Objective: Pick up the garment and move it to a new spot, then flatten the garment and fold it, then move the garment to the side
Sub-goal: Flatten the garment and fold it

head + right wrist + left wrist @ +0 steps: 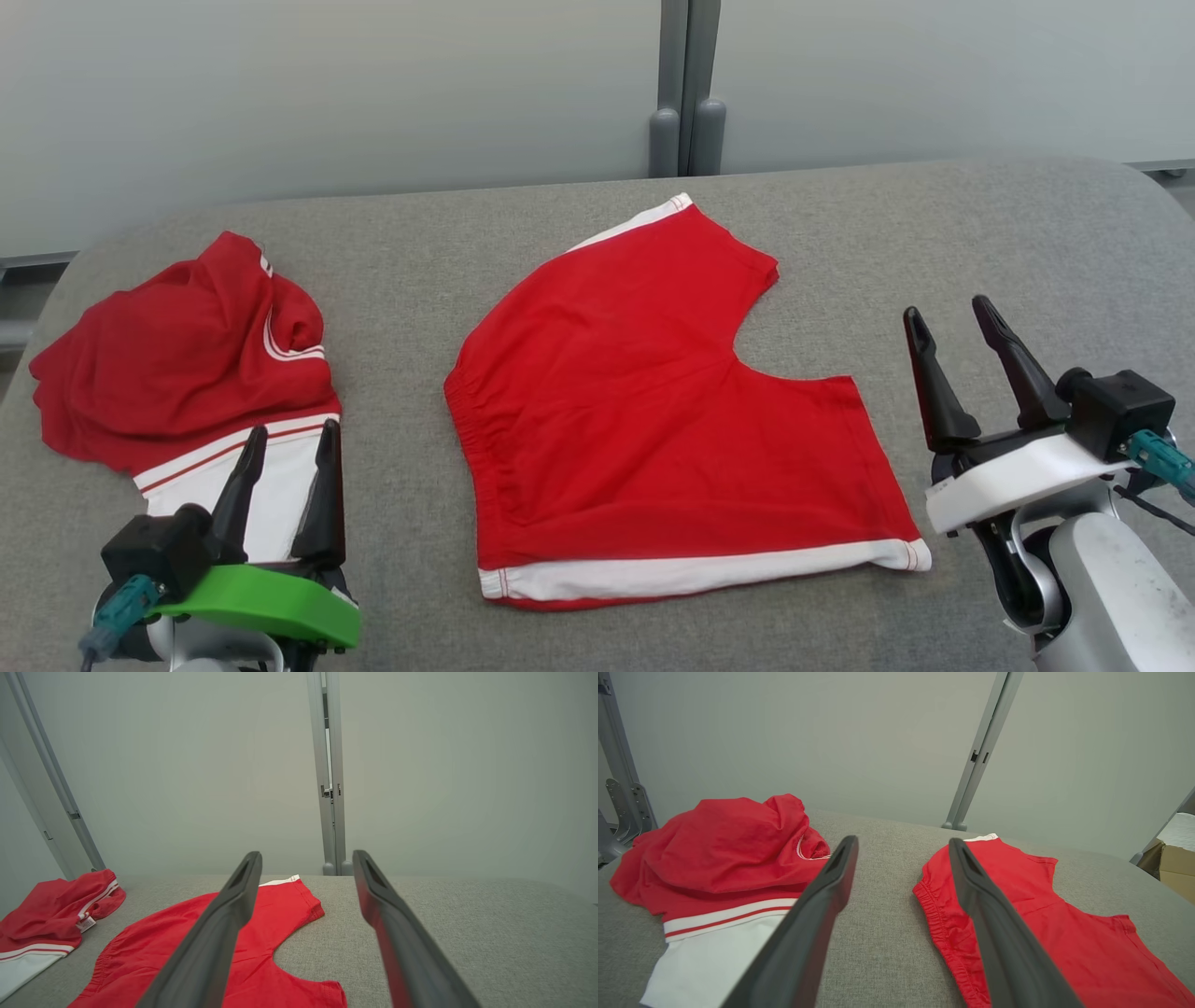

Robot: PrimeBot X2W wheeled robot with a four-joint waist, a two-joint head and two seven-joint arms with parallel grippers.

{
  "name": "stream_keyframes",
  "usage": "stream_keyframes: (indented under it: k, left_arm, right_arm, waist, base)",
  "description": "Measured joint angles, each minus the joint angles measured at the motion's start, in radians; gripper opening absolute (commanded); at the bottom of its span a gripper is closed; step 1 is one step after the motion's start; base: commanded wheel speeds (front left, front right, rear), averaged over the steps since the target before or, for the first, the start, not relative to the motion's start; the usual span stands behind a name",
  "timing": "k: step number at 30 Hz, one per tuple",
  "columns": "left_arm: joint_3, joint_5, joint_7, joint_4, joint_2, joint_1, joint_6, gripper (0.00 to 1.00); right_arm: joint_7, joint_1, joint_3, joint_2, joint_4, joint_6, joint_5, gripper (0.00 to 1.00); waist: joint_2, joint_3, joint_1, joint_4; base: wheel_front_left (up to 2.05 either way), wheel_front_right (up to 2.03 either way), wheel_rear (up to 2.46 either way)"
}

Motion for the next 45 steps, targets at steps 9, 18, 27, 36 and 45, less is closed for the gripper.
stream_keyframes:
  k: [9, 18, 27, 36, 45]
  left_arm:
    - [0.043, 0.042, 0.000, -0.021, -0.049, 0.051, 0.008, 1.00]
    - [0.063, 0.082, 0.000, -0.032, -0.086, 0.091, 0.013, 1.00]
    - [0.075, 0.118, 0.000, -0.040, -0.095, 0.100, 0.013, 1.00]
    - [0.089, 0.126, 0.000, -0.040, -0.116, 0.115, 0.012, 1.00]
    - [0.079, 0.133, 0.000, -0.012, -0.122, 0.136, -0.011, 1.00]
  right_arm:
    - [0.000, 0.048, -0.019, 0.034, 0.011, -0.043, -0.002, 1.00]
    - [0.000, 0.070, -0.016, 0.061, 0.021, -0.050, -0.002, 1.00]
    - [0.000, 0.071, -0.015, 0.062, 0.025, -0.049, -0.012, 1.00]
    - [0.000, 0.072, -0.015, 0.064, 0.027, -0.049, -0.019, 1.00]
    - [0.000, 0.086, -0.014, 0.065, 0.049, -0.048, -0.031, 1.00]
  waist:
    - [0.0000, -0.005, 0.0000, 0.000]
    - [0.0000, -0.005, 0.0000, -0.005]
    - [0.0000, -0.003, 0.0000, -0.007]
    - [0.0000, -0.003, 0.0000, -0.007]
    - [0.0000, -0.003, 0.0000, -0.008]
  base:
    - [0.00, 0.00, 0.00]
    - [0.00, 0.00, 0.00]
    - [0.00, 0.00, 0.00]
    - [0.00, 0.00, 0.00]
    - [0.00, 0.00, 0.00]
